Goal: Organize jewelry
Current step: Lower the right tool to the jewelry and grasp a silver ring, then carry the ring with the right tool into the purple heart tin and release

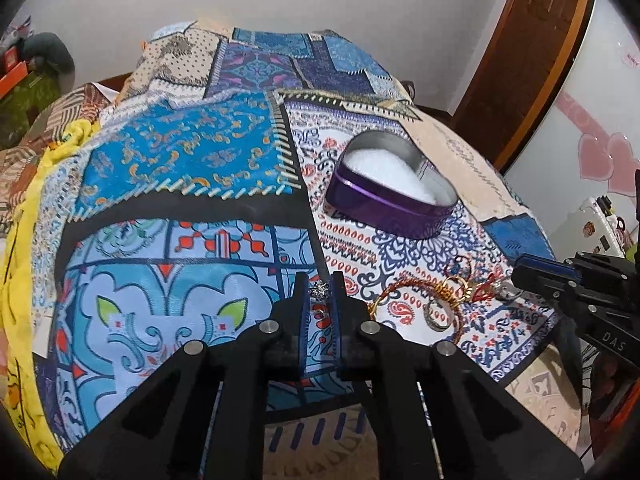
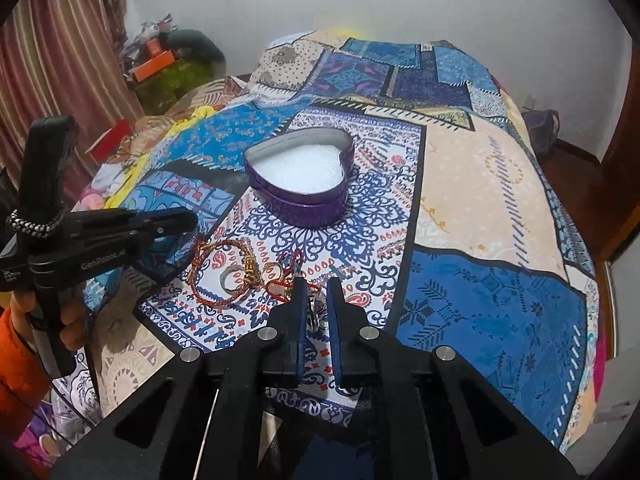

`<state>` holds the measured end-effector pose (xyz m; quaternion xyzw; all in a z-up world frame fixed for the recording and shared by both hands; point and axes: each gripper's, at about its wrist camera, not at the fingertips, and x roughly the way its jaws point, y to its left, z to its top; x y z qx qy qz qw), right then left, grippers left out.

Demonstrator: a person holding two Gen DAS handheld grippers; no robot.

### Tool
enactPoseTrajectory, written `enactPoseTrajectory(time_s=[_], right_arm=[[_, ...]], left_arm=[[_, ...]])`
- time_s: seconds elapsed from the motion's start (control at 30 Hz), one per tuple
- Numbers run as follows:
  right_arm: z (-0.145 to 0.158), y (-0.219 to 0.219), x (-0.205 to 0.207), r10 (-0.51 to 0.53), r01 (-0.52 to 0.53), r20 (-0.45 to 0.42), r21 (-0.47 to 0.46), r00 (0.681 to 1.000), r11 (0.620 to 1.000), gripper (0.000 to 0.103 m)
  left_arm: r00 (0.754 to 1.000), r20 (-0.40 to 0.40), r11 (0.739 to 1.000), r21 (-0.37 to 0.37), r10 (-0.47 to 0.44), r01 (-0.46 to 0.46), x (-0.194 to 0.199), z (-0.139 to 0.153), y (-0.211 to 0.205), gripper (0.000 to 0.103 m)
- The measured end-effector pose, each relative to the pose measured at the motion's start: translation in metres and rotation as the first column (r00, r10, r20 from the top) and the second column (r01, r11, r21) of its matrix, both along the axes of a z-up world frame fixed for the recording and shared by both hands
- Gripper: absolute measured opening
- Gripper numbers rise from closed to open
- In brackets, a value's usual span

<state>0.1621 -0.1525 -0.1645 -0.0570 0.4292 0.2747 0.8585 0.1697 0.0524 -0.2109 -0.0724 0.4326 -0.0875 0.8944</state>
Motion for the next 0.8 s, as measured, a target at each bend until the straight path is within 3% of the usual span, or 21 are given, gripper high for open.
enactPoseTrajectory(time_s=[0.13,0.27,0.47,0.53,0.6,0.8], right_arm=[[0.001,-0.003,0.001,-0.012,0.012,-0.025,-0.002,1.0,1.0,0.011],[-0.004,-0.003,0.004,-0.024,0.024,-0.06,-0.003,0.998,1.0,0.035],[-0.012,0.007,0.004,-0.004,0.003,-0.041,-0.036,0.999,0.999,0.035],[-0.014,0.009,0.005,-0.008,0.006,-0.032,-0.041,0.999,0.999,0.029],[-0.017,0.01,0.005,0.001,-0.003,-0.039,-0.047,0.999,0.999,0.015],[-0.015,0.009,0.002,0.007,-0.008,-0.028,-0.036,1.0,0.999,0.013]], left_arm=[[1.0,0.027,1.0,0.008,0.002,-0.002,-0.006,0.01,0.0,0.009],[0.999,0.037,1.0,0.011,0.0,-0.001,-0.013,0.016,-0.002,0.009],[0.999,0.044,1.0,0.022,0.009,-0.01,-0.02,0.019,0.0,0.009],[0.999,0.044,1.0,0.021,0.013,-0.014,-0.022,0.019,0.001,0.009],[0.999,0.043,1.0,0.02,0.018,-0.019,-0.022,0.019,0.003,0.009],[0.998,0.05,0.999,0.017,0.028,-0.029,-0.023,0.021,0.005,0.009]])
